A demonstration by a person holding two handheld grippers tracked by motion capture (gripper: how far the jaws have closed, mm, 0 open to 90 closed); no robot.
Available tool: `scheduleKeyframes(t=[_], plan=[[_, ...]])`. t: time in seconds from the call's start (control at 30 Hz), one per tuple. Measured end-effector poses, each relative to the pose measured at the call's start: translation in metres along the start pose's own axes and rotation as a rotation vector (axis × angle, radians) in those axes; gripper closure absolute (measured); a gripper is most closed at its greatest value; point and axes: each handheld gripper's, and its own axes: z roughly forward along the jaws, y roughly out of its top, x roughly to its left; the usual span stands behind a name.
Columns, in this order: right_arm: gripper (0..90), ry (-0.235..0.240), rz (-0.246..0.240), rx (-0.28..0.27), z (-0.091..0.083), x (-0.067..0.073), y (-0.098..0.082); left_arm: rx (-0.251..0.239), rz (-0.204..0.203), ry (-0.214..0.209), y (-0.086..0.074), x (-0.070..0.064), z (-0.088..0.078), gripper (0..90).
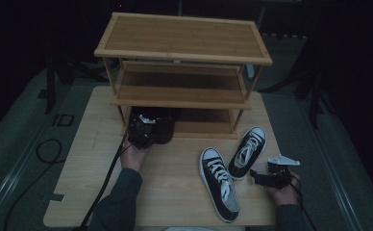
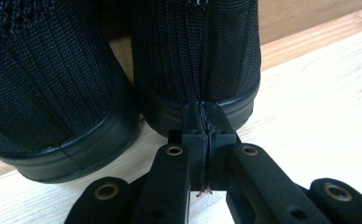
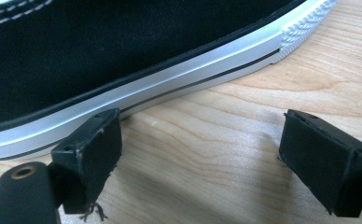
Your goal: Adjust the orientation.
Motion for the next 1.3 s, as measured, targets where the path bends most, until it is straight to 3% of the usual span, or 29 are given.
scheduleKeyframes(t=[0.93, 1.3], plan=[[12.8, 0.0, 0.0, 0.0, 0.0, 0.0, 0.0, 0.014, -0.004, 0.009, 0.009, 0.002, 0.006, 85.8], [12.8, 0.0, 0.0, 0.0, 0.0, 0.0, 0.0, -0.014, 0.107, -0.027, 0.005, -0.017, -0.009, 81.7]])
